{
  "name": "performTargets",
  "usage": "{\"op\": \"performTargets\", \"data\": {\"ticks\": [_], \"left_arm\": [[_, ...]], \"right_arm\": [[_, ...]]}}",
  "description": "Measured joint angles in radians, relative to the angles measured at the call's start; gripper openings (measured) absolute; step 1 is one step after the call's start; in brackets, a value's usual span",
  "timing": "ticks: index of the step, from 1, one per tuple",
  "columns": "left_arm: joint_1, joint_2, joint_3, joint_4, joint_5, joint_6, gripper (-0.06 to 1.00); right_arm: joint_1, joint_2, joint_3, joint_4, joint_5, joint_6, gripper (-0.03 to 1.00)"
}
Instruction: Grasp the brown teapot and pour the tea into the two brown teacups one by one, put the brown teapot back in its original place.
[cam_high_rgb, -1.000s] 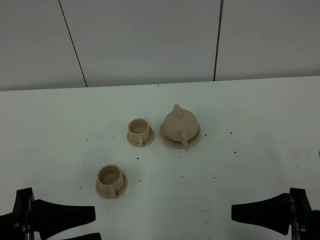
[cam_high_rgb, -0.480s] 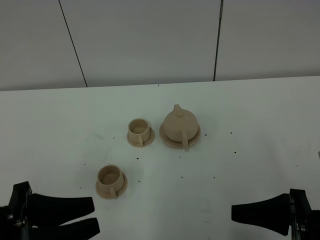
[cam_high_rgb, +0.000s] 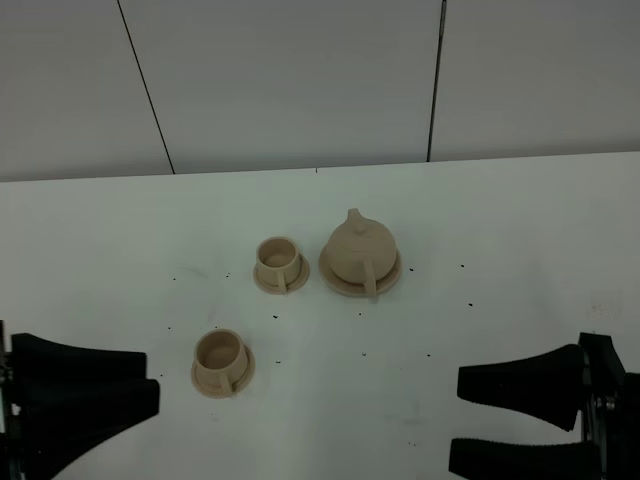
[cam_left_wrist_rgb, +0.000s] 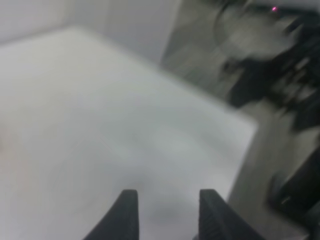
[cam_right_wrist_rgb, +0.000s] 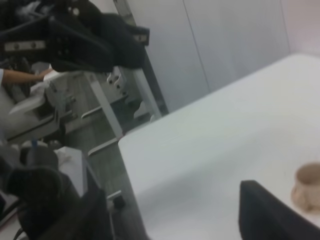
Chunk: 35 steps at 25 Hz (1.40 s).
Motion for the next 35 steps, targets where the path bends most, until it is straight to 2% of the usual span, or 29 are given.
{"op": "performTargets", "data": {"ticks": [5,7,11,13,16,18,24,35], "left_arm": [[0.000,-0.174,-0.129,0.216,-0.070,-0.231,0.30],[0.000,-0.264,-0.148,0.310,-0.087,-0.366,0.30],[0.000,-0.418,-0.152,0.607,-0.051,-0.679,0.29],[0.000,-0.476,-0.152,0.775,-0.002,-0.807,0.29],[0.000,-0.543,-0.143,0.948,0.067,-0.945,0.29],[0.000,-0.582,-0.109,0.998,0.067,-1.005,0.29],[0.000,-0.675,0.071,1.034,0.066,-1.100,0.25],[0.000,-0.758,0.080,1.144,0.066,-1.188,0.23]], "right_arm": [[0.000,0.000,-0.037,0.000,-0.020,0.000,0.48],[0.000,0.000,-0.039,0.000,-0.036,0.000,0.47],[0.000,0.000,-0.039,0.000,-0.046,0.000,0.46],[0.000,0.000,-0.039,0.000,-0.046,0.000,0.46],[0.000,0.000,-0.039,0.000,-0.047,0.000,0.46],[0.000,0.000,-0.039,0.000,-0.047,0.000,0.46],[0.000,0.000,-0.039,0.000,-0.047,0.000,0.46],[0.000,0.000,-0.039,0.000,-0.050,0.026,0.46]]}}
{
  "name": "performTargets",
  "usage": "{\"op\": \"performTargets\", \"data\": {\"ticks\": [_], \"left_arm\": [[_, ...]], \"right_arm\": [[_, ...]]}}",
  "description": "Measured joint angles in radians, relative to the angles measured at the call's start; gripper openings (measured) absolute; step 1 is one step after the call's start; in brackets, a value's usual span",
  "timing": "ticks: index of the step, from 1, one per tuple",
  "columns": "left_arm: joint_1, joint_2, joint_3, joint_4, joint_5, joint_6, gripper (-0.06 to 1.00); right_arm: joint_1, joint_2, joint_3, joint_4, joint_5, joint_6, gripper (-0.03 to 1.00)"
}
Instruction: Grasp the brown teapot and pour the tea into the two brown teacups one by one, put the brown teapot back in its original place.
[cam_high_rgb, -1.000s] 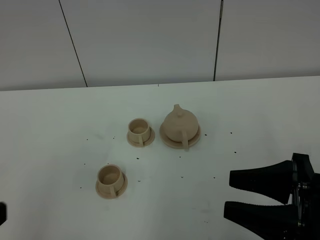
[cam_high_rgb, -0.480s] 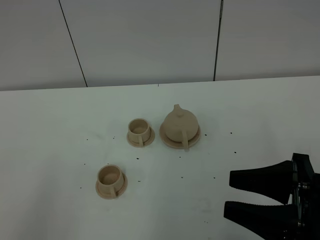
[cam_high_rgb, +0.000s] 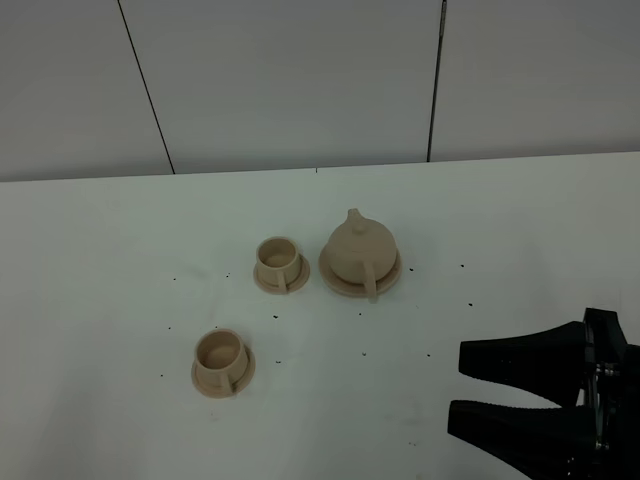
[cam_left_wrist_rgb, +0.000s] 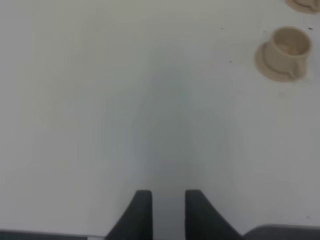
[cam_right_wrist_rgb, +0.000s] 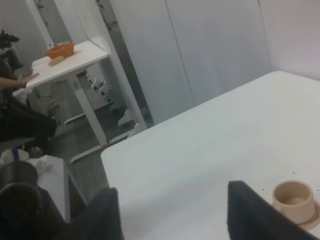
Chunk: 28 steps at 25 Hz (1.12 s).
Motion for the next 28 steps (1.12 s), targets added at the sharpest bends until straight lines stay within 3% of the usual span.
{"op": "performTargets", "data": {"ticks": [12,28], "left_arm": [[0.000,-0.004,0.008,-0.004,-0.008,-0.009,0.23],[0.000,-0.006,0.013,-0.017,-0.195,-0.035,0.23]], "right_arm": [[0.000,0.000,0.000,0.000,-0.003,0.018,0.46],[0.000,0.000,0.000,0.000,-0.004,0.023,0.46]]}}
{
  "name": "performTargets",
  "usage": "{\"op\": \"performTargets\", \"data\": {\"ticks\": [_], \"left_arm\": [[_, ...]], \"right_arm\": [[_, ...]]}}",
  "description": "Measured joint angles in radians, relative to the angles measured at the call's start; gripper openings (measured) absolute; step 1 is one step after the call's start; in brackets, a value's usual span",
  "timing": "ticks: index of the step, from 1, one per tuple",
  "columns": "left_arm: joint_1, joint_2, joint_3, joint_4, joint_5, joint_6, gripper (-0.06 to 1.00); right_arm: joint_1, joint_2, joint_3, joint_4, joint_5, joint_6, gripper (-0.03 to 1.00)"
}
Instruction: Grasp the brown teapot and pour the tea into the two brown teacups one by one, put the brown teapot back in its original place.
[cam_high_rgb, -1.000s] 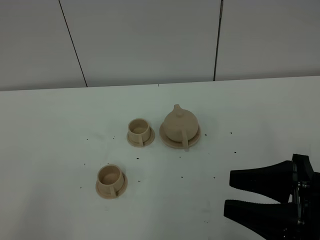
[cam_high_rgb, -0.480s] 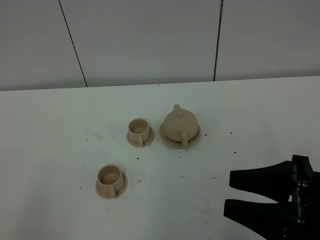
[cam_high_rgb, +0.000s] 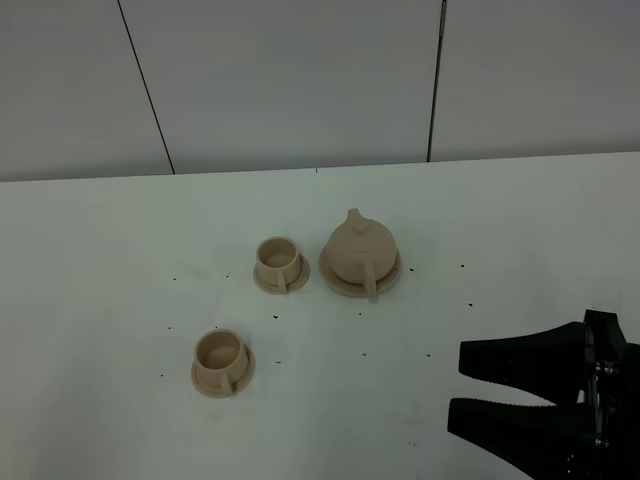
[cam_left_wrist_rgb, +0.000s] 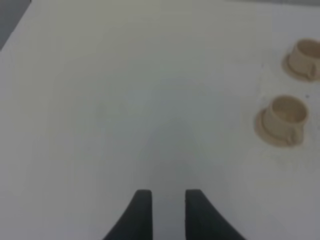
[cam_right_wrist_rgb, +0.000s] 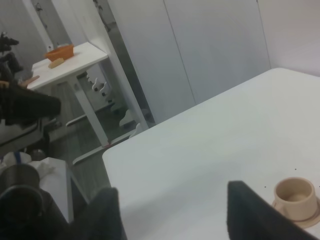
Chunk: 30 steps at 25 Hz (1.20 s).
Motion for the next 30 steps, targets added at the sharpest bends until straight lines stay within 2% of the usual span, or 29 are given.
{"op": "performTargets", "data": {"ticks": [6,15,26,30], "left_arm": [[0.000,0.000,0.041,-0.018,0.041,-0.025,0.23],[0.000,0.000,0.045,-0.022,0.044,-0.025,0.23],[0.000,0.000,0.045,-0.022,0.044,-0.025,0.24],[0.000,0.000,0.045,-0.022,0.044,-0.025,0.24]], "right_arm": [[0.000,0.000,0.000,0.000,0.000,0.002,0.46],[0.000,0.000,0.000,0.000,-0.007,0.003,0.46],[0.000,0.000,0.000,0.000,-0.114,0.012,0.44],[0.000,0.020,-0.036,0.000,-0.261,0.089,0.41]]}}
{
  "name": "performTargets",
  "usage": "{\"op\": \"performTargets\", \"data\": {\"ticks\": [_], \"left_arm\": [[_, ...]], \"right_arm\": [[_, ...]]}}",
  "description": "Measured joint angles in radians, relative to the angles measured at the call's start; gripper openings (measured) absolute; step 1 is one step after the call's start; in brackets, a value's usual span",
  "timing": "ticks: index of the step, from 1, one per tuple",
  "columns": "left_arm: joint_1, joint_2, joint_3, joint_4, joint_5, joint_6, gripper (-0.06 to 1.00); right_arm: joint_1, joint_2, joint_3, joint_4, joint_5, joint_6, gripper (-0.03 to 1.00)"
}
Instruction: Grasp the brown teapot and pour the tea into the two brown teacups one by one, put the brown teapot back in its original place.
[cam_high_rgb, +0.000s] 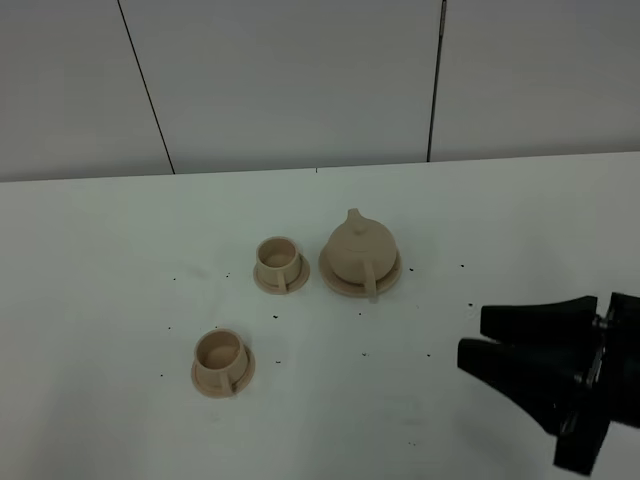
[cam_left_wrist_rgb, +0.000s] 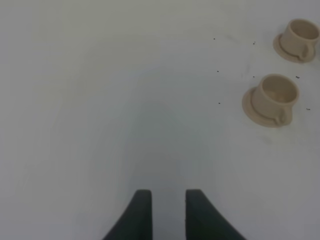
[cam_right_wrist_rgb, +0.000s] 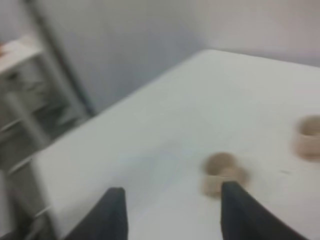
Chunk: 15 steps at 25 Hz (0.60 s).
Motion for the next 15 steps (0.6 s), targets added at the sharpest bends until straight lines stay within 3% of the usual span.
{"op": "performTargets", "data": {"ticks": [5,8,15], "left_arm": [[0.000,0.000,0.000,0.000,0.000,0.000,0.24],[0.000,0.000,0.000,0.000,0.000,-0.001,0.24],[0.000,0.000,0.000,0.000,0.001,-0.001,0.24]], "right_arm": [[0.001,0.150,-0.130,-0.029,-0.157,0.051,0.40],[0.018,0.302,-0.213,-0.084,-0.227,0.147,0.36],[0.166,0.539,-0.460,-0.382,-0.443,0.474,0.30]]}}
